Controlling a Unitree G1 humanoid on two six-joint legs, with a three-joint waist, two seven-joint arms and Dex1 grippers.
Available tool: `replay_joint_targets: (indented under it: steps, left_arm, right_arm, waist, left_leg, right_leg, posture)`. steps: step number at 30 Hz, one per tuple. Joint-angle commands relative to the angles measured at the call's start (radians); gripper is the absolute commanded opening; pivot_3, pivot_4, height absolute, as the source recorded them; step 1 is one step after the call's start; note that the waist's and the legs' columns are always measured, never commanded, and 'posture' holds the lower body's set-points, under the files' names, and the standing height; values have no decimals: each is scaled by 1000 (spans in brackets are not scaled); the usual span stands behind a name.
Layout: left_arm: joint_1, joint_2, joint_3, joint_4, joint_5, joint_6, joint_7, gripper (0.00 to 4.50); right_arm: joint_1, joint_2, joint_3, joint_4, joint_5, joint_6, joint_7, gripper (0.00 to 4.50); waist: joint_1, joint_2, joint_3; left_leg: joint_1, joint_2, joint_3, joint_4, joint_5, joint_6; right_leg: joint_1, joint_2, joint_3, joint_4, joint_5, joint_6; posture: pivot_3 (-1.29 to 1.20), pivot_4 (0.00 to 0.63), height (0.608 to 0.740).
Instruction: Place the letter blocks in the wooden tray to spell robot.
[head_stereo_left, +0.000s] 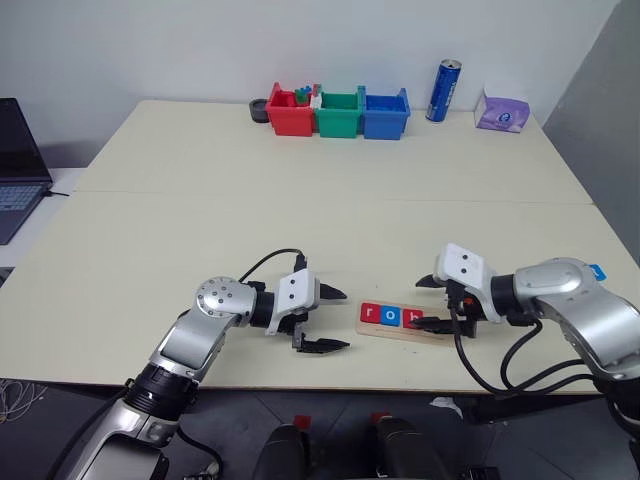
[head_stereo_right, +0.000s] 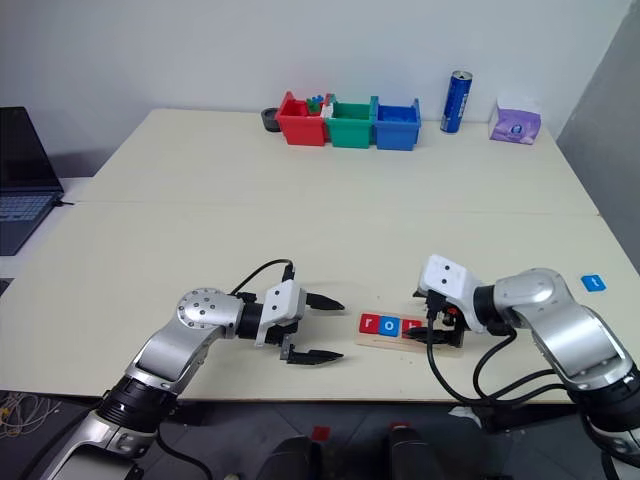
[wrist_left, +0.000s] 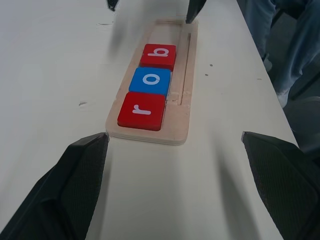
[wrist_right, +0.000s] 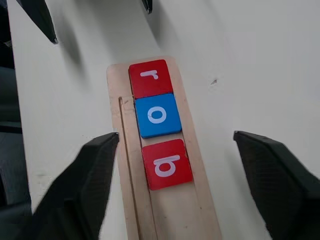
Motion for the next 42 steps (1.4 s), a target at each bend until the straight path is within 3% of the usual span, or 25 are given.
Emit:
replay_joint_targets:
  steps: [1,7,8,31,37,42]
  left_arm:
    - [-5,-3,0,-9,-1,-20,0,4500]
    - [-8,-8,-2,-4,1,-26,-3,4500]
    - [-9,-9,-2,-3,2,-26,-3,4500]
    - [7,-8,3,-15,6,-21,7,4500]
    - [15,-7,5,-24,6,-19,12,4500]
    - [15,-9,5,-25,7,-20,14,4500]
  right_arm:
    - [34,-47,-5,-28,-44,-59,-21,2422]
    - [31,-58,39,2,-94,-100,-31,150]
    - [30,-58,42,4,-97,-103,-30,28]
    - [-64,-11,180,108,-203,-184,17,28]
    - [-80,9,176,112,-211,-183,16,28]
    - [-64,-38,132,97,-202,-196,32,28]
  waist:
    - [0,0,0]
    - [-4,0,0]
    - [-4,0,0]
    - [-3,0,0]
    - [-3,0,0]
    - [-2,0,0]
  left_leg:
    - [0,0,0,0,0,0]
    - [1,0,0,0,0,0]
    - [1,0,0,0,0,0]
    - [1,0,0,0,0,0]
    - [1,0,0,0,0,0]
    - [1,0,0,0,0,0]
  right_leg:
    - [0,0,0,0,0,0]
    - [0,1,1,0,-2,3]
    - [0,1,1,0,-2,3]
    - [0,0,1,0,-1,2]
    - [0,0,1,0,-1,2]
    - [0,0,1,0,-1,1]
  posture:
    - [0,150,740]
    - [0,150,740]
    - [0,150,740]
    - [0,150,740]
    - [0,150,740]
    - [0,150,740]
